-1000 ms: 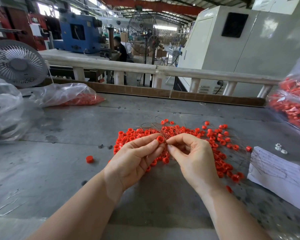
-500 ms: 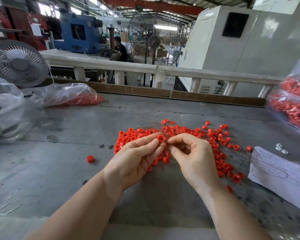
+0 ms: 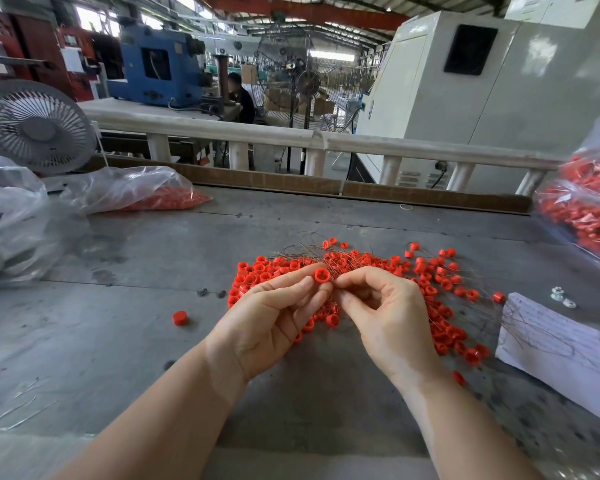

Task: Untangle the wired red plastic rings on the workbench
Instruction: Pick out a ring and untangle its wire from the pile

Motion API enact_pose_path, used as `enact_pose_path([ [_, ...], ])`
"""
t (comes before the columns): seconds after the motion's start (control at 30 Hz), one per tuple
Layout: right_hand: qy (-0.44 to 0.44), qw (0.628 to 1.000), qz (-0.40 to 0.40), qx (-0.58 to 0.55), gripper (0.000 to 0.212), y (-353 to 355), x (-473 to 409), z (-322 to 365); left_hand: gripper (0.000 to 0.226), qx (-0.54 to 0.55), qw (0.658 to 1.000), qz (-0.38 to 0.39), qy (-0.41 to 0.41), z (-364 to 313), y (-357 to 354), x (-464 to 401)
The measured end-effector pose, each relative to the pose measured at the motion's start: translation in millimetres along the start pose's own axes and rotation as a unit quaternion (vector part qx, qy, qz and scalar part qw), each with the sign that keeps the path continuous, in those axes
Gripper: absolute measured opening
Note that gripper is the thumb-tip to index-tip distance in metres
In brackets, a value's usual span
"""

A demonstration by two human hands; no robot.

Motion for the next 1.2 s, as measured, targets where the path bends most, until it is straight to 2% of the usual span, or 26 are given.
enact_pose_path([
  [0.4, 0.001, 1.0, -0.005, 0.004, 0.022, 1.0, -0.1, -0.7, 0.028, 0.003, 1.0, 0.007, 0.003, 0.5, -0.4, 0.1],
  [1.2, 0.008, 1.0, -0.005, 0.01, 0.029, 1.2, -0.1, 0.5, 0.023, -0.016, 1.0, 0.002, -0.005, -0.1, 0.4, 0.2],
])
Point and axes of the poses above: each hand's wrist, its own x-axis away from the middle knuckle, its own y-axis out of the back of the hand, z = x × y, the point moved 7 cm from there along -x, towards the middle knuckle, and after that the axes turned 3 degrees about -y, right-handed, at the moved point
